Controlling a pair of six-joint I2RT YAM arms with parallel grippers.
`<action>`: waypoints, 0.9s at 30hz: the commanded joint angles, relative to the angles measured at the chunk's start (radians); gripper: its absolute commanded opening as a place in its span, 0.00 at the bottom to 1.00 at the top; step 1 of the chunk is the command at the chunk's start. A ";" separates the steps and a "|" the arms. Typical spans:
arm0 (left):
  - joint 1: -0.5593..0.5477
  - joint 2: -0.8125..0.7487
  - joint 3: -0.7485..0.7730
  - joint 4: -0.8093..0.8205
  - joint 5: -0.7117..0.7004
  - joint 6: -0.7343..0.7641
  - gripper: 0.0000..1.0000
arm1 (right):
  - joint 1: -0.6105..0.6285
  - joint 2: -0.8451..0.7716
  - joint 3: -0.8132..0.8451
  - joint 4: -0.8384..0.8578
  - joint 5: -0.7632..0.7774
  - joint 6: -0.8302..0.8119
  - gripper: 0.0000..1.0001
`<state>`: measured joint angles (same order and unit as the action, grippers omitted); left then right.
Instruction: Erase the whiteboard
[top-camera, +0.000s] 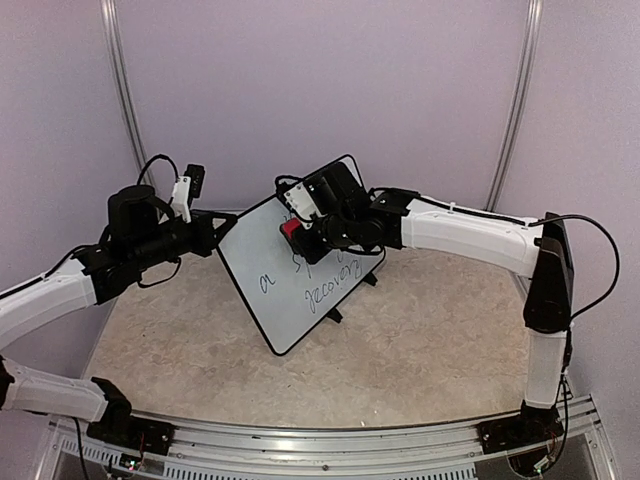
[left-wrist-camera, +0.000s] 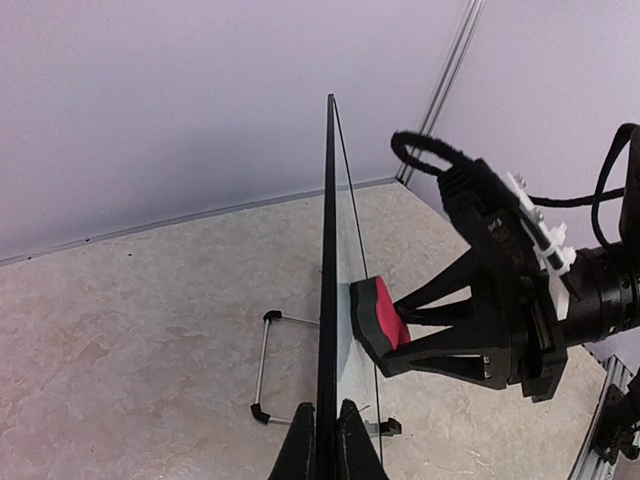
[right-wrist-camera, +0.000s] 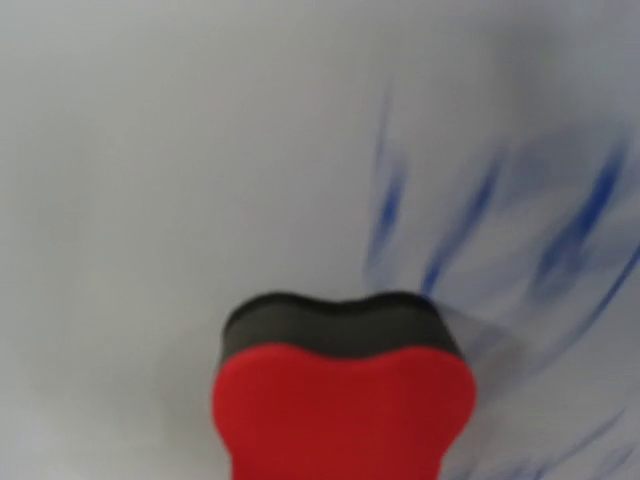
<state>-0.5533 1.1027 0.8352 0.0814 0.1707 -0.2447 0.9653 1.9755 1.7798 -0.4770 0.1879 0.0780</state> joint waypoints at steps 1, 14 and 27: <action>-0.030 -0.042 0.046 -0.019 0.056 0.043 0.00 | -0.007 0.083 0.161 0.004 0.019 -0.047 0.28; -0.029 -0.090 -0.014 -0.036 0.073 0.079 0.00 | -0.008 0.078 0.047 0.033 0.002 -0.055 0.27; -0.027 -0.087 -0.029 0.000 0.128 0.073 0.00 | -0.018 0.067 0.051 0.043 -0.036 -0.047 0.27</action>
<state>-0.5522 1.0424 0.8070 -0.0017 0.1505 -0.2302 0.9634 2.0033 1.7664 -0.4183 0.1864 0.0345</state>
